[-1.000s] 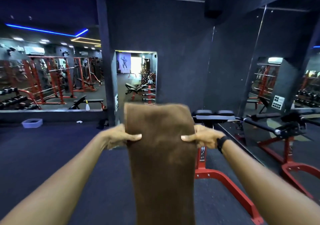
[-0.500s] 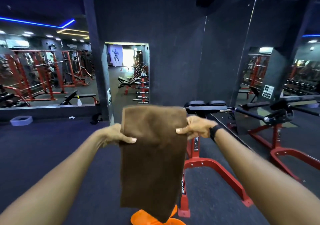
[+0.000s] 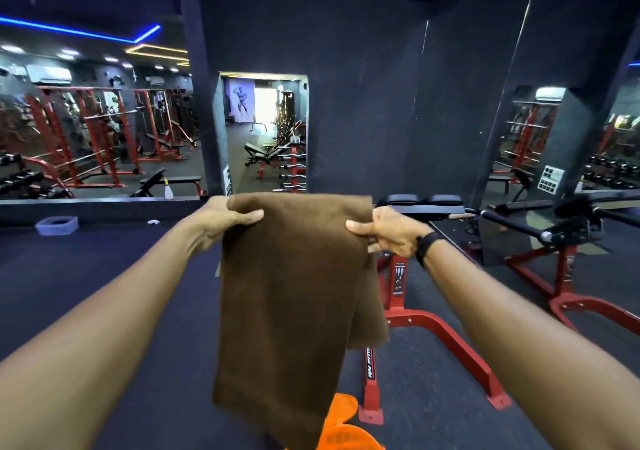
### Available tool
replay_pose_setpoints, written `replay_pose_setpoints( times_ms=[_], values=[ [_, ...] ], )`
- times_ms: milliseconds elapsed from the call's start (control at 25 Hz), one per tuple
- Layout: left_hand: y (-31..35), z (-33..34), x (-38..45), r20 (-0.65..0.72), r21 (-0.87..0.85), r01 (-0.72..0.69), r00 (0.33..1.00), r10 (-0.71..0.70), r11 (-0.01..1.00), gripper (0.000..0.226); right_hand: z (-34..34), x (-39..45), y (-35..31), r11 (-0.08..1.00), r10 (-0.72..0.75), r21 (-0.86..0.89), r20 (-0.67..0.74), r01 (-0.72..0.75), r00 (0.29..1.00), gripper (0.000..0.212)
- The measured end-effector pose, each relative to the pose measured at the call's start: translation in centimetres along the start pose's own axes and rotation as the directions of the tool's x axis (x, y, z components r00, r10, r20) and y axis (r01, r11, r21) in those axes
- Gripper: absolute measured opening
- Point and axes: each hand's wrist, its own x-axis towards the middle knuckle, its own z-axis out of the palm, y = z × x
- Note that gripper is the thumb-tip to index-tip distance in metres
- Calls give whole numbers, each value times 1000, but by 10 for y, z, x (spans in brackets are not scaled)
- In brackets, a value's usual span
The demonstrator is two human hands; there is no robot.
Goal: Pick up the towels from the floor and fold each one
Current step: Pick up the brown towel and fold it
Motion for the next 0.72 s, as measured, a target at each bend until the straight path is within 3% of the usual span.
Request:
replay_pose_setpoints(
  times_ms=[80,160,240,320,440,520,600,720],
  values=[
    [-3,3,0,-47,-149,-23,999,16,989,23,6,5,4,982,-47,179,-75,60,996,24],
    [-4,3,-2,68,-49,9,998,-6,999,36,13,4,5,972,-47,228,-18,50,999,18],
    [-7,-1,-2,64,16,15,998,-16,1000,36,21,2,9,970,-54,238,-22,58,998,20],
    [-7,-2,0,-40,-124,5,999,-10,992,28,26,9,12,945,-77,313,-80,98,994,30],
    [-8,1,1,-124,-206,-37,992,12,978,20,34,12,9,976,-65,202,-94,83,993,67],
    [-8,-1,0,-93,-206,-39,995,20,978,20,31,17,11,963,-80,246,-133,111,988,51],
    [-12,-4,-1,-24,-73,-12,1000,10,997,28,30,15,11,976,-41,209,-99,61,994,39],
    [-13,0,-1,-203,-50,-59,978,48,997,19,33,17,11,972,-47,216,-213,94,976,35]
  ],
)
